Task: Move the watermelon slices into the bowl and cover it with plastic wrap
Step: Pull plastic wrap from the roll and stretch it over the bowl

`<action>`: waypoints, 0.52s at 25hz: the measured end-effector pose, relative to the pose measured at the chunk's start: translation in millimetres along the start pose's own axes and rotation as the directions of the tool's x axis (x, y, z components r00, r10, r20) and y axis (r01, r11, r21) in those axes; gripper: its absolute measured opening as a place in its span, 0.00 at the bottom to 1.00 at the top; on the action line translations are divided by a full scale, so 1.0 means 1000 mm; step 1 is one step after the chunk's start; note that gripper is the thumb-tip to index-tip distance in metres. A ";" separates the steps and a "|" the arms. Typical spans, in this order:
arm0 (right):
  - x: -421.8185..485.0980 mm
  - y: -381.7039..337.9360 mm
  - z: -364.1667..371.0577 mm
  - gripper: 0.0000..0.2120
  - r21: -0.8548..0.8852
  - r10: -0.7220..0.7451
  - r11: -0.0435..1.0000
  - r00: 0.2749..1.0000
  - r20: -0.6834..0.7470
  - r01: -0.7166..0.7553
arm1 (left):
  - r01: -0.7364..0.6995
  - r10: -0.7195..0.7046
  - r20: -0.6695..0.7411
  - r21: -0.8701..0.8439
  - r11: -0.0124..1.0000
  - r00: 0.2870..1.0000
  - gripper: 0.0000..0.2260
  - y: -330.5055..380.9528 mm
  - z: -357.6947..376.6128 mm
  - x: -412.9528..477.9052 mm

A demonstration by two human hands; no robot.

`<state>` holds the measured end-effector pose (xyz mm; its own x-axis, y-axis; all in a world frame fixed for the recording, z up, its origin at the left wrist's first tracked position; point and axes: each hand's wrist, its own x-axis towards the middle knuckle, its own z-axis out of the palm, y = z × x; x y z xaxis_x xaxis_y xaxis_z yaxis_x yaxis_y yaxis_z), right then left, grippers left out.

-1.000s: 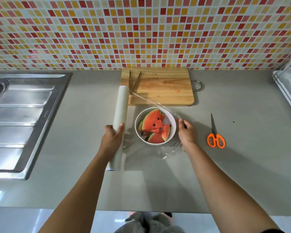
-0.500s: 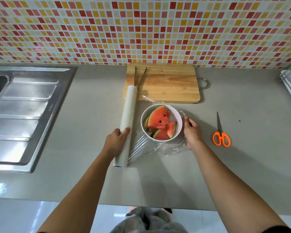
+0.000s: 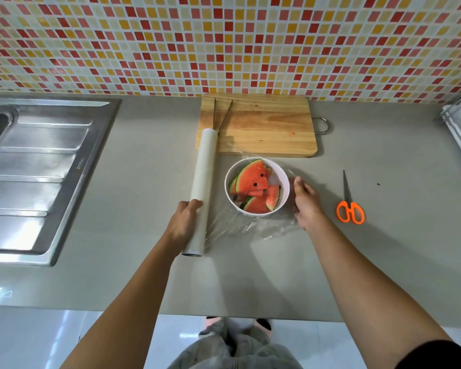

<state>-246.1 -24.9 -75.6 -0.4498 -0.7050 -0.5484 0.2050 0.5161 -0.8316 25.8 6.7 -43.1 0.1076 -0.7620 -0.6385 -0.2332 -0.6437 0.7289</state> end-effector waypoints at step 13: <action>0.000 -0.028 -0.007 0.08 0.116 0.261 0.955 0.959 0.112 -0.274 | -0.113 0.125 -0.086 0.126 0.986 0.989 0.19 -0.019 0.003 -0.003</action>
<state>-258.2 -35.6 -52.1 -0.2803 -0.5957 -0.7527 0.4194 0.6294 -0.6542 26.6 21.6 -55.7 0.1599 -0.8396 -0.5192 -0.3635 -0.5391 0.7598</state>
